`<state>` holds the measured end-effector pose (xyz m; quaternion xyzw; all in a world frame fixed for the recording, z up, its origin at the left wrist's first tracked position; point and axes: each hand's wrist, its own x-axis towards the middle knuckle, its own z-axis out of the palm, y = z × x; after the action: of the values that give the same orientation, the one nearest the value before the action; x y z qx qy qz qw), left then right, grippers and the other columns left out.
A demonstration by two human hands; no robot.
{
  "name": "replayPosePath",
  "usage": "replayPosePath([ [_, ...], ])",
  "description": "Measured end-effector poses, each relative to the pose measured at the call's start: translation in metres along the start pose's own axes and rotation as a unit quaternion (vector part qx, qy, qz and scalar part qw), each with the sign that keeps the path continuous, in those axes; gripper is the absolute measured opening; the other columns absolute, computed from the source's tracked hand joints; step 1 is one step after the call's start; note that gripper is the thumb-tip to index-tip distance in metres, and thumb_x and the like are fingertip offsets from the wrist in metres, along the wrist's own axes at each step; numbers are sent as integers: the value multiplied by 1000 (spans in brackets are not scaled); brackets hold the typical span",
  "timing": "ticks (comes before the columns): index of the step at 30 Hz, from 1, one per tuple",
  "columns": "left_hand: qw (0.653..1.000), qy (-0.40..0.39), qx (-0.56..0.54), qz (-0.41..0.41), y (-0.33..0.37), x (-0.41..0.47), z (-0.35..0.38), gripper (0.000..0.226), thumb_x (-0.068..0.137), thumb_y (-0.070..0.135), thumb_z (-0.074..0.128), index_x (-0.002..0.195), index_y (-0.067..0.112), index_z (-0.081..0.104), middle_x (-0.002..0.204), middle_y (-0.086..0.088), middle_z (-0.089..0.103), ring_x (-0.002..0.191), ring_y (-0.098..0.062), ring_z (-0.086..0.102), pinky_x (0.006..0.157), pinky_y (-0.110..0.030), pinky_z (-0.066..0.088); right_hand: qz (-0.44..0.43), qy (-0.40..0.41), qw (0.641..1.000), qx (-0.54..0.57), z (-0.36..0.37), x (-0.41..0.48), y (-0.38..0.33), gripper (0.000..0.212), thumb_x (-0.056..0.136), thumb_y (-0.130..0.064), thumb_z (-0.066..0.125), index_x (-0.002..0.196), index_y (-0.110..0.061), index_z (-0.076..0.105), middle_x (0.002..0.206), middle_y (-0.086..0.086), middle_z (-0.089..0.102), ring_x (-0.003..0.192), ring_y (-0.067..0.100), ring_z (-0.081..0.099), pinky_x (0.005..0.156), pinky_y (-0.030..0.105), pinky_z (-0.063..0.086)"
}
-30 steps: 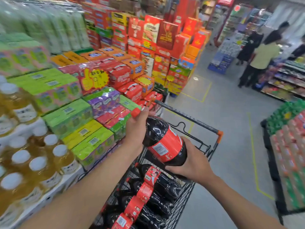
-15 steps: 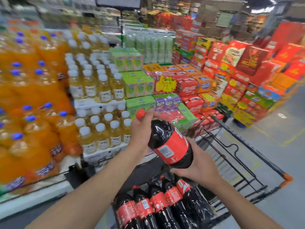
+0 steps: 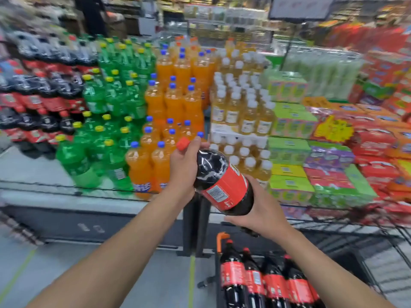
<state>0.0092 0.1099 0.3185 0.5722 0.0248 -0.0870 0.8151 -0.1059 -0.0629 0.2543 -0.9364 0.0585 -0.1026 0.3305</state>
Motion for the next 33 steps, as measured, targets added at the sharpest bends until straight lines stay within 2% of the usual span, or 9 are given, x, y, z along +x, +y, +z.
replayPosePath([
  [3, 999, 44, -1, 10, 20, 7, -55, 28, 100, 35, 66, 90, 10, 75, 84, -7, 80, 74, -25, 76, 72, -40, 61, -32, -34, 999, 19, 39, 21, -35, 101, 52, -59, 92, 136, -56, 35, 118, -38, 55, 108, -10, 57, 85, 25, 50],
  [5, 997, 73, -8, 15, 32, 11, -96, 33, 99, 35, 67, 96, 3, 75, 88, -12, 80, 76, -29, 76, 72, -42, 61, -56, -49, 997, 27, 66, 31, -62, 102, 52, -58, 92, 134, -63, 31, 115, -46, 51, 102, -21, 52, 81, 13, 45],
  [7, 995, 93, -12, 22, 44, 14, -137, 32, 100, 34, 66, 94, 4, 75, 86, -10, 79, 75, -28, 76, 71, -41, 62, -70, -70, 995, 30, 93, 39, -93, 105, 54, -58, 92, 138, -58, 31, 117, -44, 51, 102, -18, 51, 78, 7, 40],
  [10, 991, 126, -21, 36, 63, 18, -199, 30, 101, 31, 65, 90, 5, 75, 80, -7, 78, 69, -22, 75, 66, -34, 61, -89, -96, 991, 24, 137, 48, -138, 106, 52, -60, 91, 142, -52, 34, 128, -31, 56, 114, -3, 57, 85, 23, 48],
  [17, 978, 194, -54, 63, 108, 19, -347, 37, 102, 29, 63, 102, -7, 73, 80, -12, 76, 65, -19, 72, 60, -27, 58, -139, -142, 979, 37, 239, 64, -249, 104, 49, -61, 92, 136, -54, 36, 124, -34, 58, 115, -3, 59, 92, 35, 54],
  [20, 967, 233, -55, 84, 128, 19, -405, 34, 102, 28, 64, 97, -4, 75, 72, -4, 75, 62, -14, 71, 58, -25, 56, -166, -159, 973, 26, 280, 72, -293, 104, 48, -62, 91, 136, -56, 35, 127, -33, 57, 117, -2, 59, 93, 34, 53],
  [24, 958, 262, -73, 87, 143, 18, -460, 34, 101, 30, 64, 95, -1, 75, 77, -11, 77, 66, -20, 73, 62, -28, 60, -185, -192, 964, 7, 320, 84, -334, 114, 47, -70, 87, 145, -47, 33, 134, -25, 58, 122, 5, 59, 97, 39, 53],
  [31, 935, 331, -66, 109, 173, 38, -549, 31, 99, 36, 67, 77, 17, 77, 84, -7, 79, 74, -26, 76, 73, -40, 63, -232, -246, 941, 16, 390, 127, -407, 113, 48, -66, 90, 145, -48, 34, 130, -30, 58, 118, 1, 60, 96, 35, 52],
  [33, 928, 348, -66, 118, 184, 49, -573, 32, 99, 35, 67, 73, 19, 76, 84, -5, 79, 72, -23, 76, 68, -36, 61, -248, -260, 933, 26, 411, 145, -427, 110, 48, -63, 90, 143, -49, 36, 127, -31, 59, 114, -1, 60, 94, 36, 53],
])
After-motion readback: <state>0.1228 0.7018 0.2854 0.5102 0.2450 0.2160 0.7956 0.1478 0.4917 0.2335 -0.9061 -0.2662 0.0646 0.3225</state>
